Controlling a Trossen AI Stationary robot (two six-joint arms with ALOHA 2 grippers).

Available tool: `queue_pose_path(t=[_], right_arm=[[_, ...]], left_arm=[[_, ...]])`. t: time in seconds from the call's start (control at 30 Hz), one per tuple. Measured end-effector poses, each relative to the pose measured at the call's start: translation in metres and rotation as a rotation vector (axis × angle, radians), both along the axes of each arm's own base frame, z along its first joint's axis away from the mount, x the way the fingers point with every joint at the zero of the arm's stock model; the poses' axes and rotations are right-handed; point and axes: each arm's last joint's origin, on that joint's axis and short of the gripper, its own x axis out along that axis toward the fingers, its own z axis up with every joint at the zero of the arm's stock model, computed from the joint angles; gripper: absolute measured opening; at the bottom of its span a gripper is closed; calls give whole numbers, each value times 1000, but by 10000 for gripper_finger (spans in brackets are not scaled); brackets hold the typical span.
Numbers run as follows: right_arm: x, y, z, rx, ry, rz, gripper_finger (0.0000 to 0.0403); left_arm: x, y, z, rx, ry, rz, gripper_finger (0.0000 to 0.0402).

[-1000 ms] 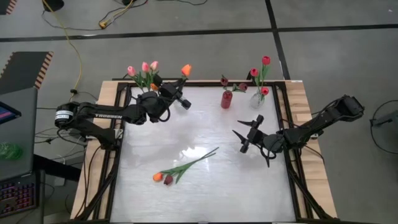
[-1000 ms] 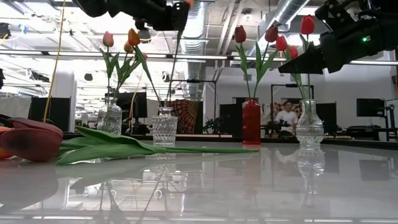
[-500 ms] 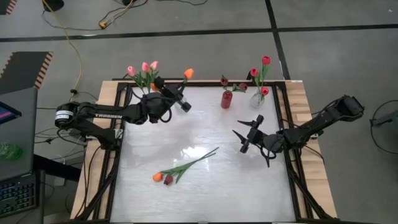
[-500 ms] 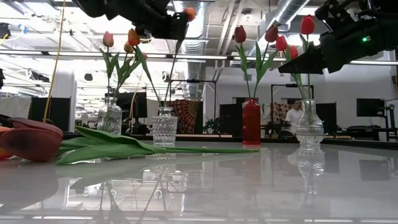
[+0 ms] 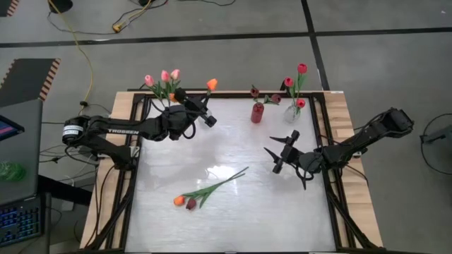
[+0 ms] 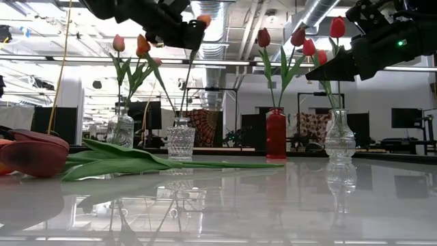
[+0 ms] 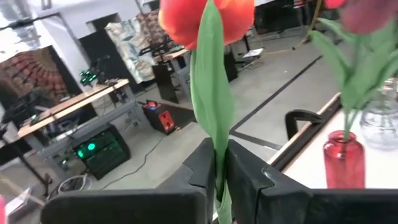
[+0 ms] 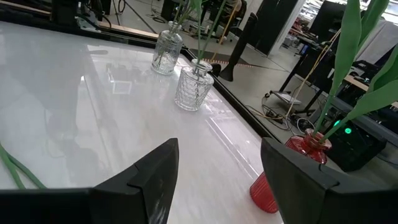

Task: Sort flowers into vase by color
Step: Put the orange flower into the middle transparent vase

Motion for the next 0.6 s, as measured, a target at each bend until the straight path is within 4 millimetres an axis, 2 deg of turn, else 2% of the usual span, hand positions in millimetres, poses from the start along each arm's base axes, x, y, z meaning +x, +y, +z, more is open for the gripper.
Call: queue_pose_path(t=[0.6], right_arm=[[0,0,0,0,0,0,256]], left_arm=[[-1,3,0,-4,-6,24,126]])
